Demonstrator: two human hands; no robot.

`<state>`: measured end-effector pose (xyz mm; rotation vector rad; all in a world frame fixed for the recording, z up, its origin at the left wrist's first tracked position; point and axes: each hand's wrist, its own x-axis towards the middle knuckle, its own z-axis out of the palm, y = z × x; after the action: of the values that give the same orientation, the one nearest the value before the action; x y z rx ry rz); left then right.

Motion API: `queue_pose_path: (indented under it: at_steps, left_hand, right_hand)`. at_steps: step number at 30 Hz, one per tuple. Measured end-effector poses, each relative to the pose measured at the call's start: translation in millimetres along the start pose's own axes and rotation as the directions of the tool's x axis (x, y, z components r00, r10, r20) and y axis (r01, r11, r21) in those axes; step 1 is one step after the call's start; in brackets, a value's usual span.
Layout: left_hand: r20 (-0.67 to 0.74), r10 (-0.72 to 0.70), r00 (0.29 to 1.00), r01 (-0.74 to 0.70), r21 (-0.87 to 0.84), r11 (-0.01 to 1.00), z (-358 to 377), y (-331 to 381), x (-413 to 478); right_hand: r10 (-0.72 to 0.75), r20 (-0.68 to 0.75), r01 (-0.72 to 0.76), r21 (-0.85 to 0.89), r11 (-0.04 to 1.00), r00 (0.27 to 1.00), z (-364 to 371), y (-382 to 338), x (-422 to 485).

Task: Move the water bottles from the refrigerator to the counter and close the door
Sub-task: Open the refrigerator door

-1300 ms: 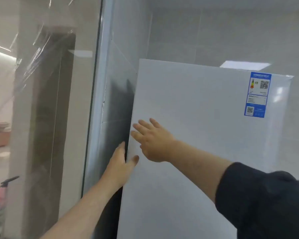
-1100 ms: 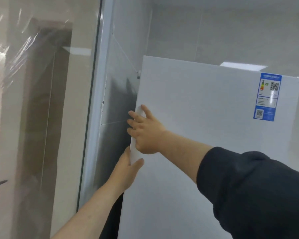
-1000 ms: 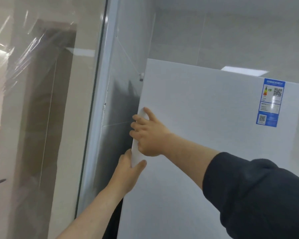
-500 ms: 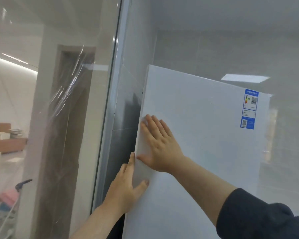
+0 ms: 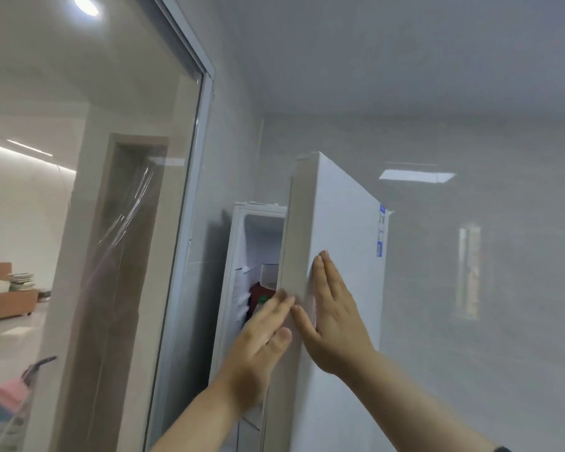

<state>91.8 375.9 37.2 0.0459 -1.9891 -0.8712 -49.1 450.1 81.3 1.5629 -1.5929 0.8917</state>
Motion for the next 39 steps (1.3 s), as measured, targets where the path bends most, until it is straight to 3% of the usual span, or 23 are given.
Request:
queue_pose_path:
  at_steps: [5,8,13,16,21,26,32,36,39]
  left_hand:
    - [0.043,0.071,0.997,-0.066,-0.101,0.993,50,44,-3]
    - [0.087,0.131,0.988,-0.117,-0.145,0.983,85,60,3]
    - [0.146,0.11,0.983,-0.111,-0.005,0.994,138,63,24]
    - [0.304,0.171,0.937,-0.253,0.252,0.934,172,65,39]
    - [0.371,0.251,0.894,-0.418,0.491,0.764,219,80,57]
    - [0.337,0.251,0.907,-0.397,0.493,0.774,255,98,66]
    - [0.392,0.297,0.871,-0.458,0.426,0.78,252,96,68]
    - [0.313,0.401,0.861,-0.496,0.339,0.8,220,102,66]
    - [0.173,0.468,0.867,-0.494,0.426,0.758,175,93,64]
  right_hand:
    - [0.012,-0.101,-0.022,-0.098,0.995,0.995,-68,20,-39]
    - [-0.02,-0.121,-0.014,-0.279,0.96,0.992,-99,36,-57]
    - [0.101,-0.158,-0.169,-0.513,0.842,0.982,-142,70,-87]
    - [0.104,-0.118,-0.153,-0.578,0.802,0.988,-160,97,-102]
    - [0.237,-0.128,-0.269,-0.489,0.83,0.963,-190,148,-119]
    - [0.292,-0.128,-0.318,-0.457,0.831,0.948,-209,179,-125]
    - [0.314,-0.142,-0.341,-0.522,0.782,0.939,-207,183,-127]
    - [0.22,-0.201,-0.291,-0.475,0.831,0.955,-197,150,-108]
    - [0.09,-0.229,-0.177,-0.397,0.901,0.969,-175,115,-84]
